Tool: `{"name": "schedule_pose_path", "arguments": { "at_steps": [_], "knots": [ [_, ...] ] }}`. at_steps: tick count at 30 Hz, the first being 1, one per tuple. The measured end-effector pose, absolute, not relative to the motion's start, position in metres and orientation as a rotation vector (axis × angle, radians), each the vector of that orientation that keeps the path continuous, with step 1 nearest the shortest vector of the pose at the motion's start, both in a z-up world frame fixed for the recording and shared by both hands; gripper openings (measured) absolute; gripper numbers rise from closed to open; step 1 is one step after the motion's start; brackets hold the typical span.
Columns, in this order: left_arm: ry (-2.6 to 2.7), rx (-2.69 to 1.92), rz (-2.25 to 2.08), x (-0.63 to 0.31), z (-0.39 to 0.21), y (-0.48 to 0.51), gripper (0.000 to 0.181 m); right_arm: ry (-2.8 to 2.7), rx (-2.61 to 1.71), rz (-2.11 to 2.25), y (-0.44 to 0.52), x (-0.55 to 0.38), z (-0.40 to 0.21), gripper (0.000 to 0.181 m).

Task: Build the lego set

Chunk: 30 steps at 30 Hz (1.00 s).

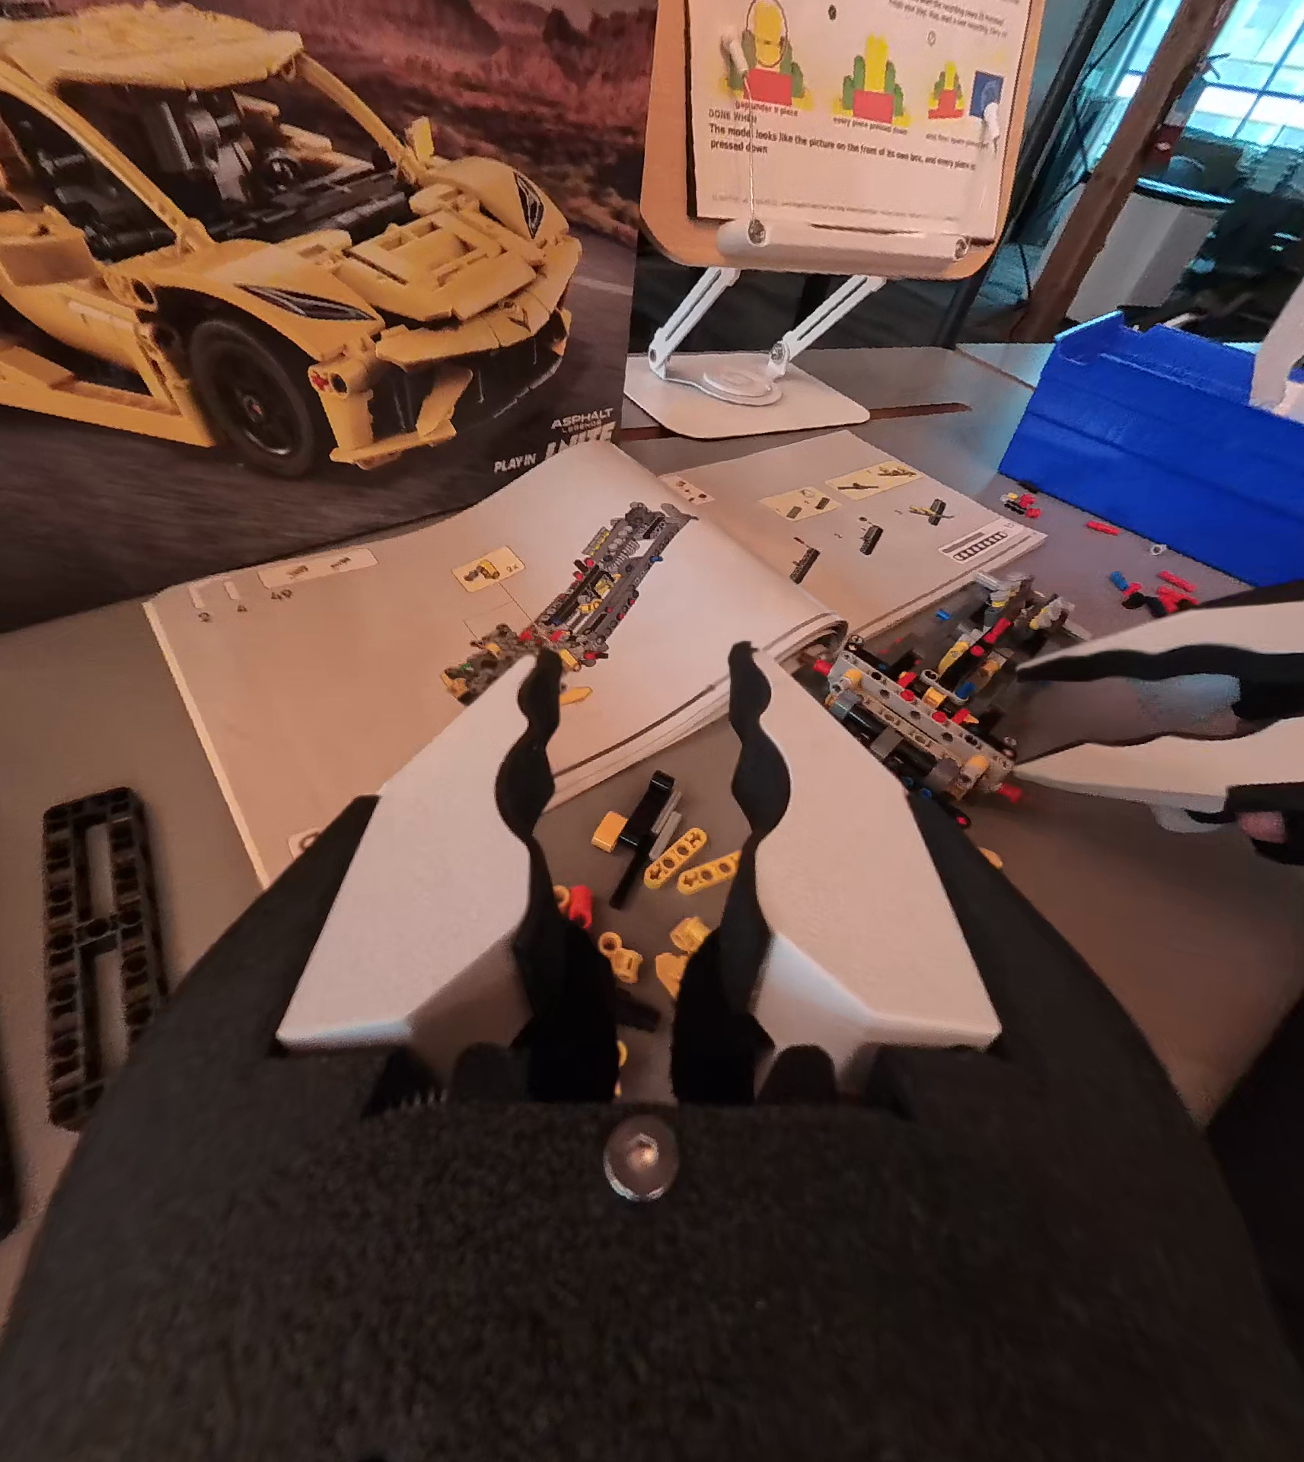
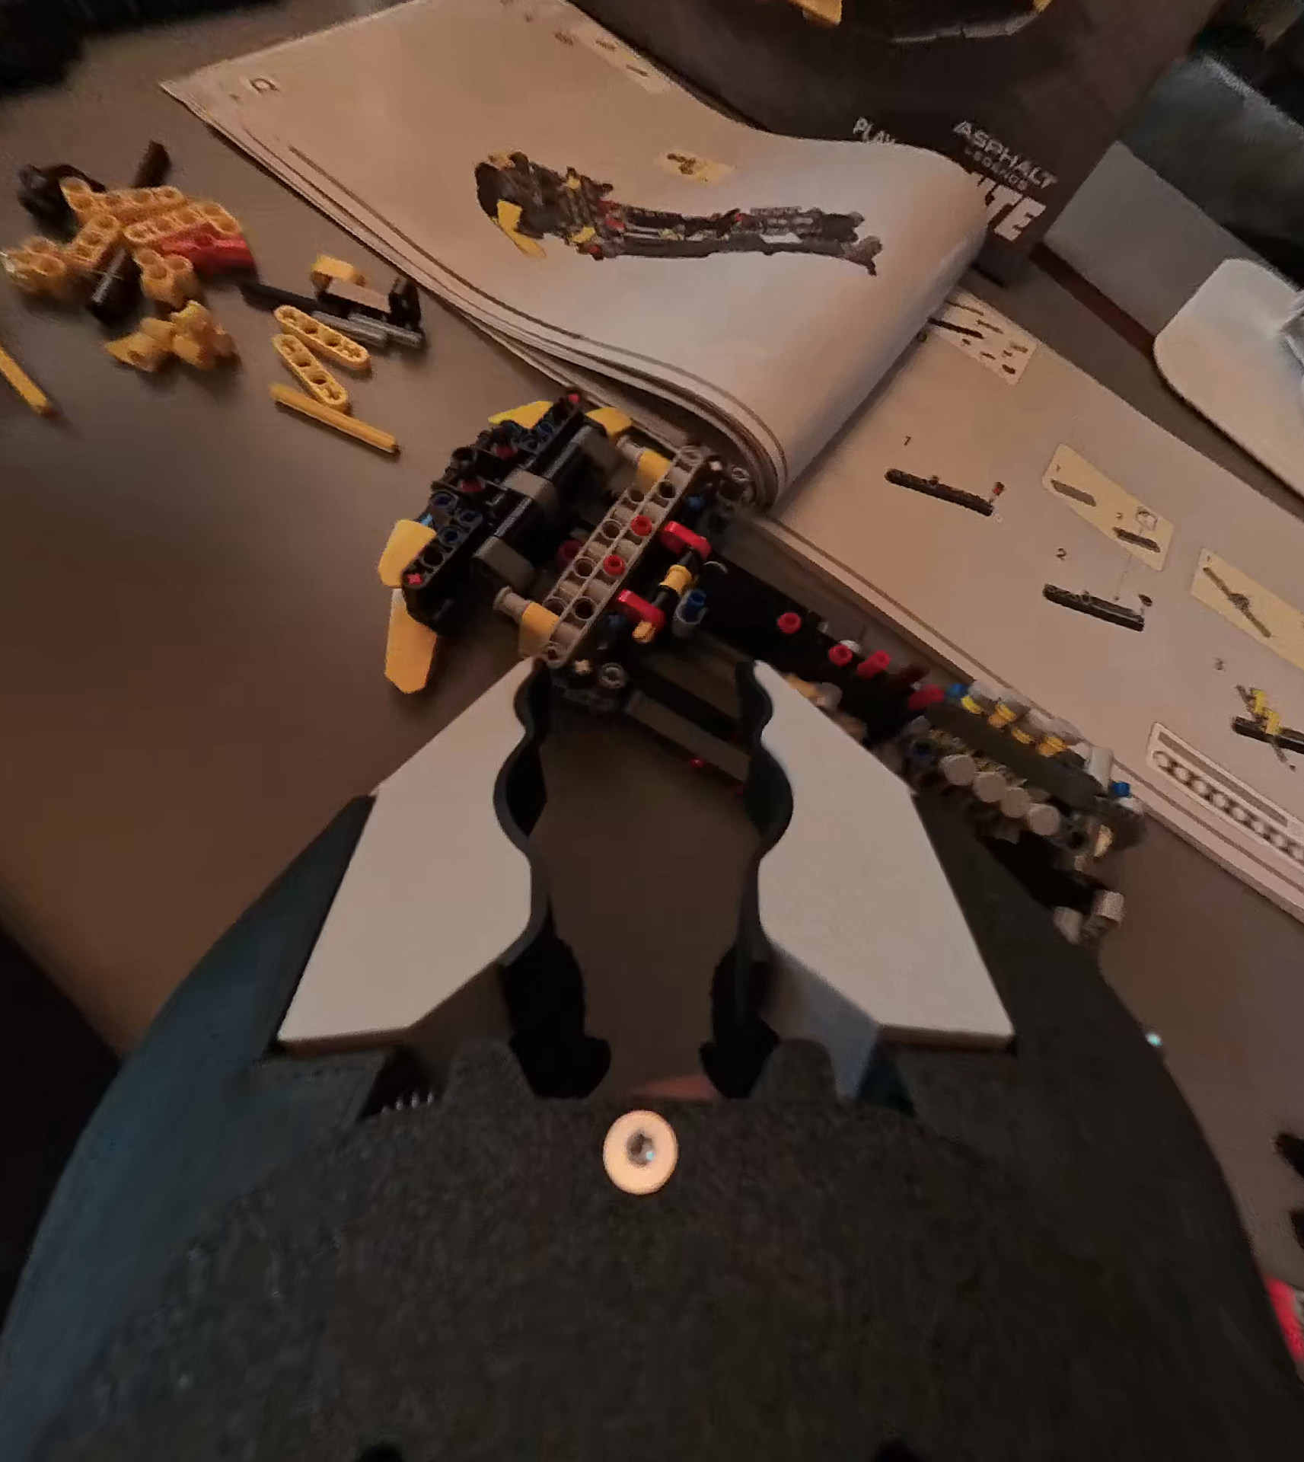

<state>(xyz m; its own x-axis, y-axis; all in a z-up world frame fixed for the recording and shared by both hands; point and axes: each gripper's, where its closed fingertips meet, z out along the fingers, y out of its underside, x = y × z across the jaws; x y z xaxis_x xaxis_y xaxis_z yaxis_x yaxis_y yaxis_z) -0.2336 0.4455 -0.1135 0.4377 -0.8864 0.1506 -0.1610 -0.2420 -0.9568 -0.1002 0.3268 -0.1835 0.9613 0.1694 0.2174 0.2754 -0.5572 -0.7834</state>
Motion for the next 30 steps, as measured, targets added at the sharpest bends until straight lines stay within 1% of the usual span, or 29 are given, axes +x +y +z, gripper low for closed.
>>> {"name": "schedule_pose_path", "arguments": {
  "at_steps": [4, 7, 12, 22, 28, 30],
  "knots": [
    [0.910, -1.685, -0.931, -0.234, -0.112, 0.446, 0.041, -0.267, -2.191, 0.006, 0.332, -0.119, -0.181, 0.047],
    [0.913, -1.683, -0.905, -0.236, -0.113, 0.447, 0.040, -0.257, -2.227, -0.026, 0.332, -0.118, -0.188, 0.044],
    [0.942, -1.687, -0.864, -0.234, -0.118, 0.446, 0.040, -0.271, -2.252, -0.093, 0.332, -0.117, -0.198, 0.025],
    [0.976, -1.689, -0.794, -0.233, -0.124, 0.448, 0.039, -0.546, -2.234, 0.055, 0.297, -0.146, -0.197, 0.024],
    [0.991, -1.702, -0.759, -0.234, -0.130, 0.449, 0.039, -0.567, -2.237, 0.112, 0.292, -0.154, -0.195, 0.024],
    [0.993, -1.717, -0.771, -0.232, -0.132, 0.450, 0.039, -0.534, -2.196, 0.178, 0.289, -0.156, -0.181, 0.029]
  ]
}}
